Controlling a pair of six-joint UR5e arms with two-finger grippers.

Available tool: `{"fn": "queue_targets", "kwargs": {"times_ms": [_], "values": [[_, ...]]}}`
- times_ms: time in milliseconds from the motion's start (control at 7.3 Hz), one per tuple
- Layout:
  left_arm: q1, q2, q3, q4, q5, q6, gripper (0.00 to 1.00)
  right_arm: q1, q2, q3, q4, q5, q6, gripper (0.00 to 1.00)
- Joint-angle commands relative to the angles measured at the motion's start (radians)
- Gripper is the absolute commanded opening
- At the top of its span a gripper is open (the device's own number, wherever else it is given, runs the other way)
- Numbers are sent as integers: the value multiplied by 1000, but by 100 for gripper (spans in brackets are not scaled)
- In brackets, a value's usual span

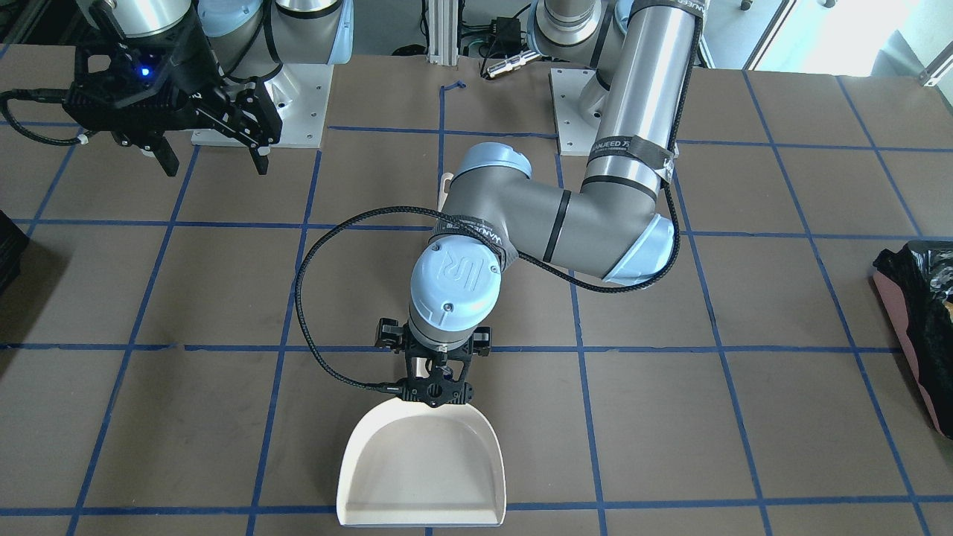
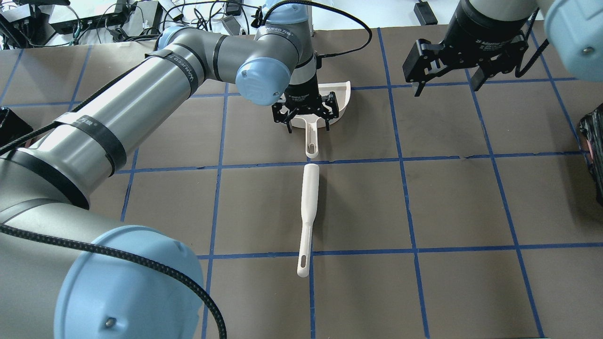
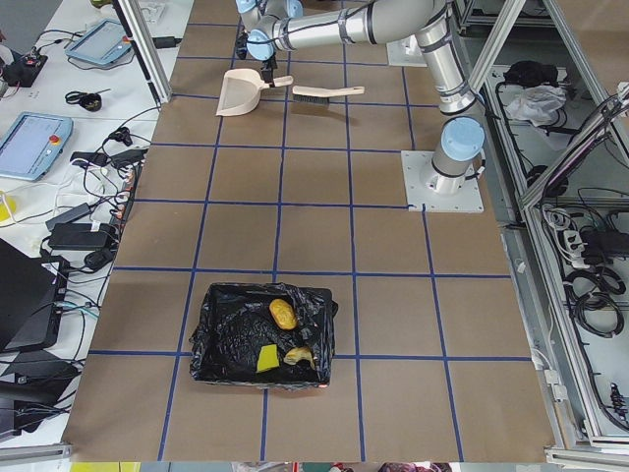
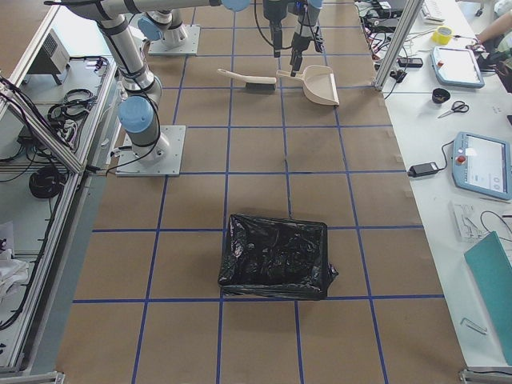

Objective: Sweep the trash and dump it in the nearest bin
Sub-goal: 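Carry the empty dustpan with the left gripper and lower it above the brush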

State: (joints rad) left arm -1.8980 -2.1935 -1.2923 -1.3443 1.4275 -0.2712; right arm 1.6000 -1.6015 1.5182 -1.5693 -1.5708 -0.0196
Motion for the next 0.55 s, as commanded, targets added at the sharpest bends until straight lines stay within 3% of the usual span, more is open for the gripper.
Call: {"fn": "queue_targets", "kwargs": {"times_ms": [0,411], "values": [[-1,44,1,-13,28,10,100,0,0,-1,0,0,0,100],[10,132,-36,-32,164,12,100,0,0,-1,0,0,0,100]]}}
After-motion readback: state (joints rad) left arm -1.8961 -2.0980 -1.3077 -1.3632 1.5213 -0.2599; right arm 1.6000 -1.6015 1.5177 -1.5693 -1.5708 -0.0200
